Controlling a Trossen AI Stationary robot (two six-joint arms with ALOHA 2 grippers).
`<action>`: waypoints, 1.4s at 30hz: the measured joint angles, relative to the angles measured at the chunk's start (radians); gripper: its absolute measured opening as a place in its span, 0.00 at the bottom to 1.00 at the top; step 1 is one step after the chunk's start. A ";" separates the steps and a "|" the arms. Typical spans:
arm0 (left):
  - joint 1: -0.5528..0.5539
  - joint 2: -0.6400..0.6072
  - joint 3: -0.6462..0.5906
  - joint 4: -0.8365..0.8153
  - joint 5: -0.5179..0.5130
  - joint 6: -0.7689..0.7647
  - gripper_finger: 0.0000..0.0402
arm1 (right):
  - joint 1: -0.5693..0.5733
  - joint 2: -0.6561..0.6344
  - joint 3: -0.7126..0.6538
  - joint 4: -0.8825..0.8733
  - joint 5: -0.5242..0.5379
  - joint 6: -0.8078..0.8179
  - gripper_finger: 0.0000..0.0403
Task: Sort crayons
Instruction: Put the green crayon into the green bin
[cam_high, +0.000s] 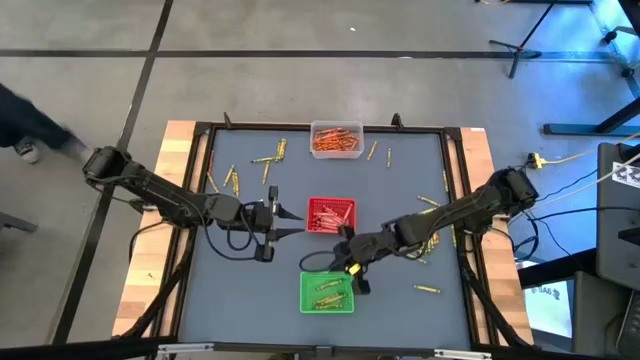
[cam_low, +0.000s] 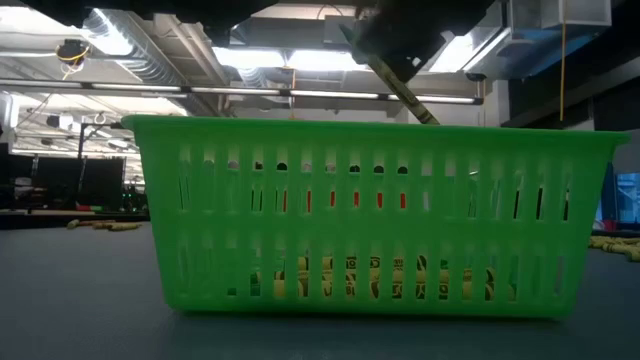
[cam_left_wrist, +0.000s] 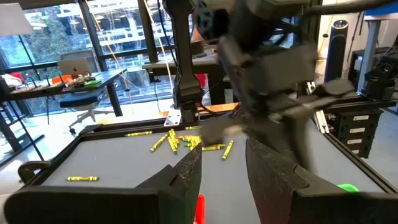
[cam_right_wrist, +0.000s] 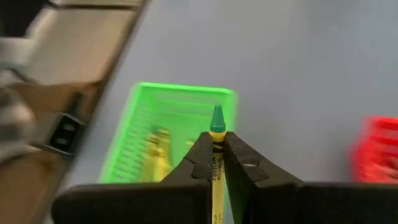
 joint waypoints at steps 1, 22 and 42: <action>0.000 0.000 0.000 0.000 0.000 0.000 0.27 | 0.008 0.015 0.000 0.025 -0.019 0.011 0.04; 0.003 0.000 0.000 0.000 0.000 0.000 0.27 | 0.012 0.094 0.041 0.021 -0.186 0.086 0.39; 0.002 0.000 0.000 -0.001 0.000 0.000 0.27 | -0.010 -0.158 0.195 -0.710 0.201 0.053 0.44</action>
